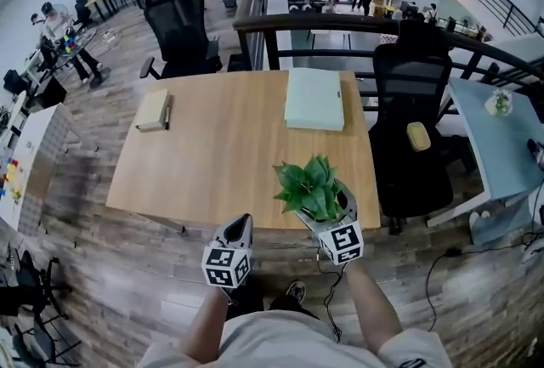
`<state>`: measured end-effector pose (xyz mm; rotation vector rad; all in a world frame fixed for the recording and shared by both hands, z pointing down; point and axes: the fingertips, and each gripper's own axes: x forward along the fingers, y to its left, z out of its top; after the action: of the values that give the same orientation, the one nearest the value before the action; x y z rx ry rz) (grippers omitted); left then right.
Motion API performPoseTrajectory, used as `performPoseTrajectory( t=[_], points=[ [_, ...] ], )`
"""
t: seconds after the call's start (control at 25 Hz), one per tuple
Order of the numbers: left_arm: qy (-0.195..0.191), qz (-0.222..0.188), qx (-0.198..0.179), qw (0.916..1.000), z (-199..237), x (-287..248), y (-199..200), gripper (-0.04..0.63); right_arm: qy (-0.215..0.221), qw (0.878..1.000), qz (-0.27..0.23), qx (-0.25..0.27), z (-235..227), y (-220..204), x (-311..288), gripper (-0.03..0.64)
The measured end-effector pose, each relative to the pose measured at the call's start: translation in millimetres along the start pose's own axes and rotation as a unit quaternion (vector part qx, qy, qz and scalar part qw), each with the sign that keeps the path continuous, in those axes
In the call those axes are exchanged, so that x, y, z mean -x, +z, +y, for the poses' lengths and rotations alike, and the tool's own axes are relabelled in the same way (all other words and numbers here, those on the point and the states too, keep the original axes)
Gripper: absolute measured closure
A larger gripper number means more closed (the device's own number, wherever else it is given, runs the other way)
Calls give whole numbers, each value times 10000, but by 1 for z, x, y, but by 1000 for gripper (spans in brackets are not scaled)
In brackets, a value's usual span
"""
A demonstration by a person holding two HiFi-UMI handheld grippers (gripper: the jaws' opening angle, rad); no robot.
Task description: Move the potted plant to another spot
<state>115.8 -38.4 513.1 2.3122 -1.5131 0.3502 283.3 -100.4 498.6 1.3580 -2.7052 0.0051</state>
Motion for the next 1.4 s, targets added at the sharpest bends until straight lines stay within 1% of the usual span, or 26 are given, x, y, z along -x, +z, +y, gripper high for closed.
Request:
performPoseTrajectory(
  t=[0.2, 0.32, 0.4, 0.6, 0.96, 1.2, 1.4],
  points=[
    [318, -51, 80, 9994, 29, 25, -3, 583, 241, 9997, -81, -28, 25, 8, -22, 110],
    [561, -105, 255, 9980, 55, 39, -7, 584, 422, 9991, -49, -31, 46, 7, -35, 110],
    [673, -155, 307, 9971, 70, 48, -8, 583, 540, 9985, -12, 22, 59, 8, -44, 111],
    [875, -268, 431, 9949, 108, 68, -4, 583, 779, 9968, -86, 154, 89, 26, -76, 112],
    [1184, -421, 745, 9893, 177, 97, -4, 583, 1250, 9918, 0, 272, 149, 48, -134, 112],
    [1514, -525, 992, 9821, 241, 124, -6, 584, 1603, 9869, 37, 184, 199, 57, -184, 112],
    [1677, -627, 1058, 9781, 296, 143, -5, 583, 1732, 9848, -16, 89, 239, 70, -227, 112]
  ],
)
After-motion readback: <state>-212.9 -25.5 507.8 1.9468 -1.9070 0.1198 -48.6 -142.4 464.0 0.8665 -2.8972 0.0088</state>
